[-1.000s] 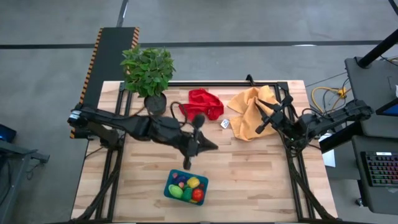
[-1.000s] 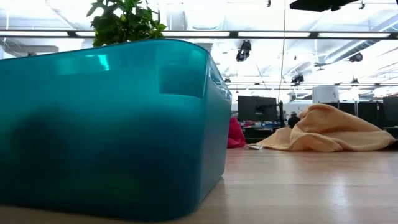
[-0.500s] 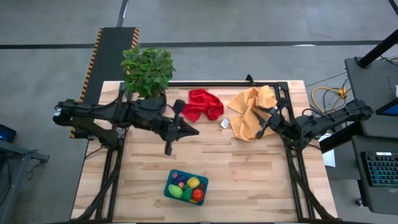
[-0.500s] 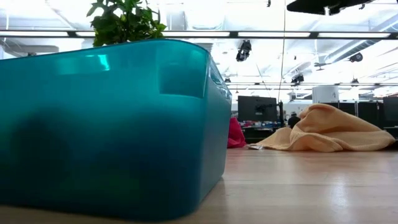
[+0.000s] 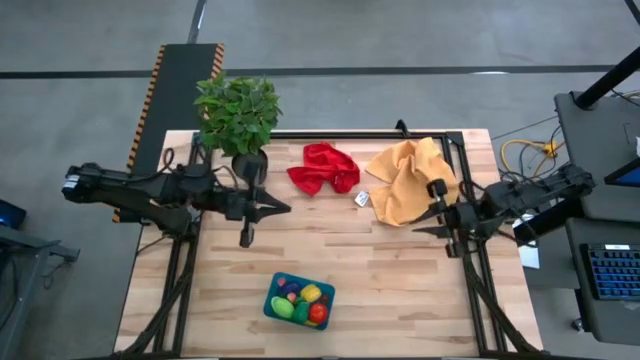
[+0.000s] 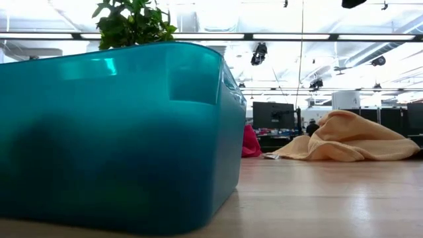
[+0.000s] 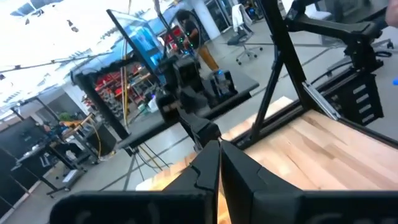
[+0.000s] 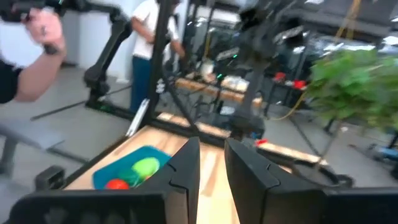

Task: Pick and placing Produce into tupperware
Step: Return to Home Position

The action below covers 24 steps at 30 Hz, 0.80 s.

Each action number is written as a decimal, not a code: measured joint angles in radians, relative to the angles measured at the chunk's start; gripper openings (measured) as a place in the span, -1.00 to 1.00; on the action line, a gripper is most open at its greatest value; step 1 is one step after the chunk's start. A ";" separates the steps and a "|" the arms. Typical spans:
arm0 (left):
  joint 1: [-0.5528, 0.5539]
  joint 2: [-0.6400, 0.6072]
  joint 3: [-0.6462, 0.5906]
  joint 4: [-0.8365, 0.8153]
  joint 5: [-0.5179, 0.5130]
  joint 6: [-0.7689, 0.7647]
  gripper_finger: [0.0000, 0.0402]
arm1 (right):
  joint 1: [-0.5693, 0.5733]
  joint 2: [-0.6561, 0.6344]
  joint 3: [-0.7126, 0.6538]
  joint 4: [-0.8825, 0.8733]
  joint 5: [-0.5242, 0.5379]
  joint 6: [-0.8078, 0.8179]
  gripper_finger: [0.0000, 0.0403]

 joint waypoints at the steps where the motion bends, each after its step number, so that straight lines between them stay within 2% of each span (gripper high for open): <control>1: 0.006 -0.019 -0.022 0.003 0.000 -0.005 -1.00 | 0.000 -0.016 0.000 -0.007 0.017 -0.002 -0.66; 7: 0.052 -0.111 -0.117 0.027 0.078 -0.056 -1.00 | 0.000 -0.110 0.000 -0.075 0.098 -0.030 -0.66; 14: 0.106 -0.212 -0.223 0.019 0.079 -0.167 -1.00 | 0.000 -0.173 0.000 -0.128 0.124 -0.061 -0.66; 18: 0.132 -0.317 -0.323 0.024 0.069 -0.230 -1.00 | 0.000 -0.180 0.000 -0.150 0.126 -0.089 -0.66; 24: 0.137 -0.493 -0.460 0.032 -0.010 -0.319 -1.00 | 0.000 -0.177 0.000 -0.161 0.151 -0.098 -0.66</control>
